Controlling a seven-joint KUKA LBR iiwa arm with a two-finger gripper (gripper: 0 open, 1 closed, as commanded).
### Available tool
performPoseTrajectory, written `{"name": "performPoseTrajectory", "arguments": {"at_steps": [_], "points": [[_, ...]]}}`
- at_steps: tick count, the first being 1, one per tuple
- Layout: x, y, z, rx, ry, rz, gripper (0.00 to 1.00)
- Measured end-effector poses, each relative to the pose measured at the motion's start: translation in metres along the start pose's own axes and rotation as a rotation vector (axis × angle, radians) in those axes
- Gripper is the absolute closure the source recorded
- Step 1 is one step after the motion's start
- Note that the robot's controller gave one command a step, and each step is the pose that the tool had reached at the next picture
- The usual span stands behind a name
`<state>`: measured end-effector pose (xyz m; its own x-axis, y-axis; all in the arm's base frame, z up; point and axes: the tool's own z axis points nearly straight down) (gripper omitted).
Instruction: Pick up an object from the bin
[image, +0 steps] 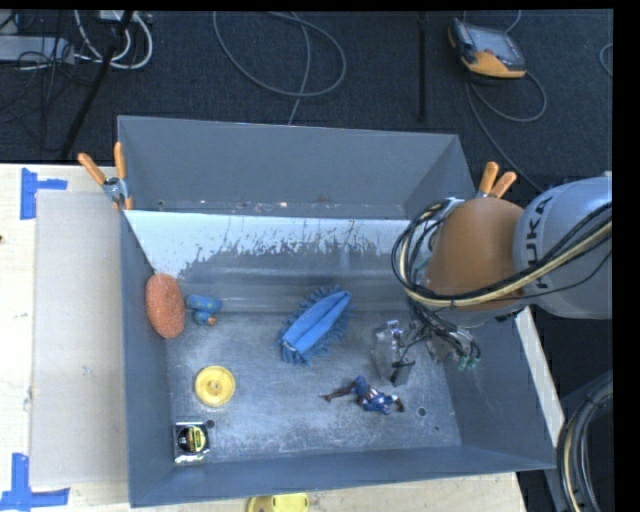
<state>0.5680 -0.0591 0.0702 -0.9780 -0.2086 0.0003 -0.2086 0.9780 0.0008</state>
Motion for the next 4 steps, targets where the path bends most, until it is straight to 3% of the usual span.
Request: {"name": "performPoseTrajectory", "arguments": {"at_steps": [1,2,3,4], "points": [[0.0,0.0,0.0,0.0,0.0,-0.001,0.0],[0.0,0.0,0.0,0.0,0.0,-0.001,0.0],[0.028,0.011,0.0,0.001,-0.003,-0.083,0.0],[0.068,0.025,0.001,0.0,0.003,0.131,1.0]]}}
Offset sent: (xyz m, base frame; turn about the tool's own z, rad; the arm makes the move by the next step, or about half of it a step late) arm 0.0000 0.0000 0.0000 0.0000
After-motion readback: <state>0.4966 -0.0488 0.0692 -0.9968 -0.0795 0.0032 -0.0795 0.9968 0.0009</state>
